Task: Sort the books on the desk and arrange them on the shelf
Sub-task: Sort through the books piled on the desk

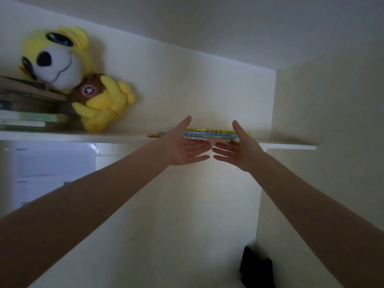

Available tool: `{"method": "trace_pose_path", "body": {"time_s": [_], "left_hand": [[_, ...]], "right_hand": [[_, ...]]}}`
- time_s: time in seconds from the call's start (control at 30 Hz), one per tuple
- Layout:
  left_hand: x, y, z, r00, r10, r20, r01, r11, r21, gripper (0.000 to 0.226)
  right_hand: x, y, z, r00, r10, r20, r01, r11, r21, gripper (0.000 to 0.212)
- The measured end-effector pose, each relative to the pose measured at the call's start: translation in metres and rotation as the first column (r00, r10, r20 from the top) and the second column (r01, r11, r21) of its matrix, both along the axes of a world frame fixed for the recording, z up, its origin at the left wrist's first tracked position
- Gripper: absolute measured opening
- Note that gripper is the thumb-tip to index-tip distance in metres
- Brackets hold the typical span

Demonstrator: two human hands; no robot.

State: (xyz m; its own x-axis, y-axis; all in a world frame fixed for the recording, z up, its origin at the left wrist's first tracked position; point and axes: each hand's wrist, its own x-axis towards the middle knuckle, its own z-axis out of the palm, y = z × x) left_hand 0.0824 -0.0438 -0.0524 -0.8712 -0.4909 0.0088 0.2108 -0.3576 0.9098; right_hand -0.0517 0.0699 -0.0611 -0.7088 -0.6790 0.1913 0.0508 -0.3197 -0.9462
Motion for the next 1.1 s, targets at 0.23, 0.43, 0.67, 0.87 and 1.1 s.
{"method": "trace_pose_path", "body": {"time_s": [0.23,0.43,0.67,0.87,1.1], "left_hand": [[0.003,-0.006,0.008,0.999,-0.041,-0.009,0.041,0.999,0.01,0.058],[0.0,-0.006,0.016,0.999,0.004,-0.044,-0.004,1.0,-0.008,0.049],[-0.004,-0.008,0.017,0.999,0.02,-0.046,-0.02,1.0,-0.002,0.052],[-0.013,-0.004,0.024,0.995,0.056,-0.079,-0.053,0.998,0.046,0.058],[-0.025,0.005,0.023,0.982,0.189,0.021,-0.185,0.974,-0.13,0.038]], "right_hand": [[-0.023,-0.017,0.016,0.994,-0.094,0.052,0.09,0.994,0.068,0.04],[-0.026,-0.023,0.037,0.992,-0.11,0.062,0.105,0.99,0.09,0.045],[-0.038,-0.037,0.037,0.99,-0.121,0.072,0.11,0.983,0.146,0.02],[-0.023,-0.039,0.029,0.995,-0.071,0.077,0.066,0.996,0.065,0.016],[0.009,-0.026,0.007,0.982,0.014,0.189,0.018,0.986,-0.166,0.014]]}}
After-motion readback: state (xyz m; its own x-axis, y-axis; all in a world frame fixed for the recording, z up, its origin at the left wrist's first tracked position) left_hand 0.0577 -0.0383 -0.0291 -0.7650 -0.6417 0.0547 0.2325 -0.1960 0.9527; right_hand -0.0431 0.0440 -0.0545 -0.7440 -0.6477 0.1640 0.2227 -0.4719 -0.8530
